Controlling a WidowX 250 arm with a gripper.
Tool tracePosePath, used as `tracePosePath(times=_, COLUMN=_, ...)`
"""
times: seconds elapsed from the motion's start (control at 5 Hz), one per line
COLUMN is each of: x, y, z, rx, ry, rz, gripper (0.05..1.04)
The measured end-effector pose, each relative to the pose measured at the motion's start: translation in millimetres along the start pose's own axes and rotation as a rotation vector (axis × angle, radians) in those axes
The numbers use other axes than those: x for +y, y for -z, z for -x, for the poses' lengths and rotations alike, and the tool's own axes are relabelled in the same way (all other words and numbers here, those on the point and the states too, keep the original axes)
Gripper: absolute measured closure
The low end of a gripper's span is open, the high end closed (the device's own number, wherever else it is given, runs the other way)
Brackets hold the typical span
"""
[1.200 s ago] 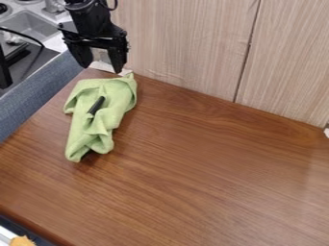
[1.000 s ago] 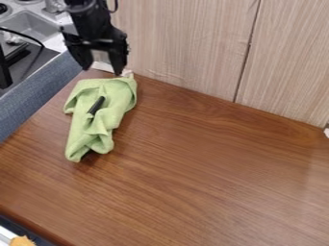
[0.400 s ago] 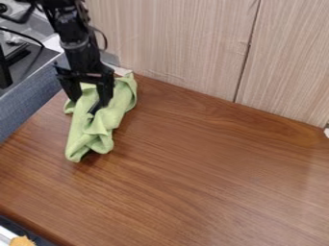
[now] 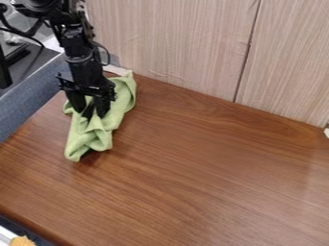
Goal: Unfold the cloth from left to right side of the table
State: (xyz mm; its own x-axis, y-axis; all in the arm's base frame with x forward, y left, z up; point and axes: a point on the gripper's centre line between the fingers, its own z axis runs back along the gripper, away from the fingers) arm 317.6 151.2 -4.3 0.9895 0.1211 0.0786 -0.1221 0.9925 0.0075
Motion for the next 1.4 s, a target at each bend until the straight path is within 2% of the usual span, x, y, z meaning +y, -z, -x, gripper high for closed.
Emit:
tracePosePath(times=0.2, x=-2, y=2, z=1, rx=0.002, ry=0.010, rz=-0.005, gripper=0.721)
tracePosePath(times=0.4, x=-2, y=2, z=1, rx=0.002, ry=0.010, rz=-0.005, gripper=0.922)
tracePosePath(times=0.6, x=-3, y=1, z=2, rx=0.001, ry=-0.003, rz=0.010, gripper=0.997)
tracePosePath(times=0.8, x=3, y=-17, z=-3, rx=-0.039, ry=-0.035, rz=0.012, gripper=0.999)
tracePosePath(times=1.0, x=1, y=-38, z=-8, rx=-0.095, ry=-0.054, rz=0.036, gripper=1.000)
tracePosePath(times=1.2, x=-26, y=-60, z=-12, rx=-0.140, ry=-0.020, rz=0.093, gripper=1.000)
tracePosePath(times=1.4, x=-75, y=-65, z=-3, rx=-0.140, ry=0.075, rz=0.167, gripper=1.000)
